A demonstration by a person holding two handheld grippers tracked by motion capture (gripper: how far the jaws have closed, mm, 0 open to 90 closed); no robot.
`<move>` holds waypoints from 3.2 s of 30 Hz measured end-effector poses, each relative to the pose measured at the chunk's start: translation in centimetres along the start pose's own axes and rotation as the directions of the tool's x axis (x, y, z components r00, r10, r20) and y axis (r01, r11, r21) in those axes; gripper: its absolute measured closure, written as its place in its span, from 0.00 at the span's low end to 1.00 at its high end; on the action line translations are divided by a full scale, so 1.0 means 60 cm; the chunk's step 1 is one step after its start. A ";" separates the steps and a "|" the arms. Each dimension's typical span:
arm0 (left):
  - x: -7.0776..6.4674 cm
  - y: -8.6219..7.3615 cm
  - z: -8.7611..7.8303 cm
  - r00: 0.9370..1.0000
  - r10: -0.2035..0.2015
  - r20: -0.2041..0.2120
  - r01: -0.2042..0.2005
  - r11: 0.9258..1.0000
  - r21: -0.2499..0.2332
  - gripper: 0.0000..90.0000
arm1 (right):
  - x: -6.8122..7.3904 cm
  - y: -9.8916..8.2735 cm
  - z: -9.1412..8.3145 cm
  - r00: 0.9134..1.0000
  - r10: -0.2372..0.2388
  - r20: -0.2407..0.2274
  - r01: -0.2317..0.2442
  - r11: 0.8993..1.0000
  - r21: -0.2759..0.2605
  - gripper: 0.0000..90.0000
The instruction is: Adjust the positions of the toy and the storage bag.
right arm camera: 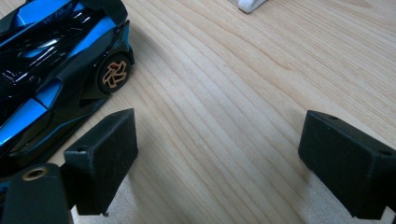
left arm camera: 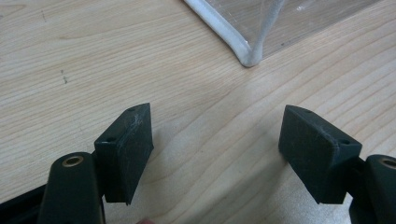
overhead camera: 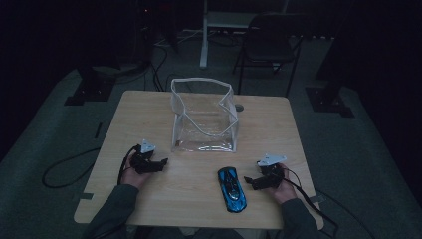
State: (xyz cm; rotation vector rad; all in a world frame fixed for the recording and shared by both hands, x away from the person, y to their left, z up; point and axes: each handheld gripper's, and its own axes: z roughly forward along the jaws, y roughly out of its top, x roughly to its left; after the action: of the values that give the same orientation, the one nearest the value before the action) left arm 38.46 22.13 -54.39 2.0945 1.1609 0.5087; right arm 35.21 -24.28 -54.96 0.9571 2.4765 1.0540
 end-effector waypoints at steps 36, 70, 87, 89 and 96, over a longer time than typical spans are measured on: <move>0.011 0.004 -0.003 1.000 -0.020 0.012 0.020 1.000 0.007 0.39 | 0.000 0.022 -0.024 1.000 0.019 -0.003 -0.019 0.999 -0.045 0.19; -0.003 0.040 -0.008 0.997 0.053 0.059 -0.050 0.998 -0.046 0.51 | -0.031 0.136 -0.048 0.999 -0.046 0.003 0.046 0.985 -0.166 0.66; -0.012 0.057 0.020 0.994 0.074 0.076 -0.071 0.997 -0.034 0.64 | -0.048 0.182 -0.037 0.999 -0.053 0.011 0.054 0.978 -0.200 0.73; -0.012 0.058 0.022 0.995 0.073 0.073 -0.071 0.997 -0.033 0.66 | -0.051 0.186 -0.034 0.999 -0.050 0.012 0.051 0.978 -0.203 0.73; -0.016 0.065 0.031 0.995 0.081 0.060 -0.080 0.996 -0.034 0.73 | -0.065 0.203 -0.026 1.000 -0.029 -0.008 0.027 0.972 -0.234 0.75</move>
State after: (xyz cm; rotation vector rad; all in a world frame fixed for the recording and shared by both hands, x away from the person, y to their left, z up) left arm 41.41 19.15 -52.89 2.1214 1.0306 0.4931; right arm 43.01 -21.51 -45.09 0.8431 2.3015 1.3094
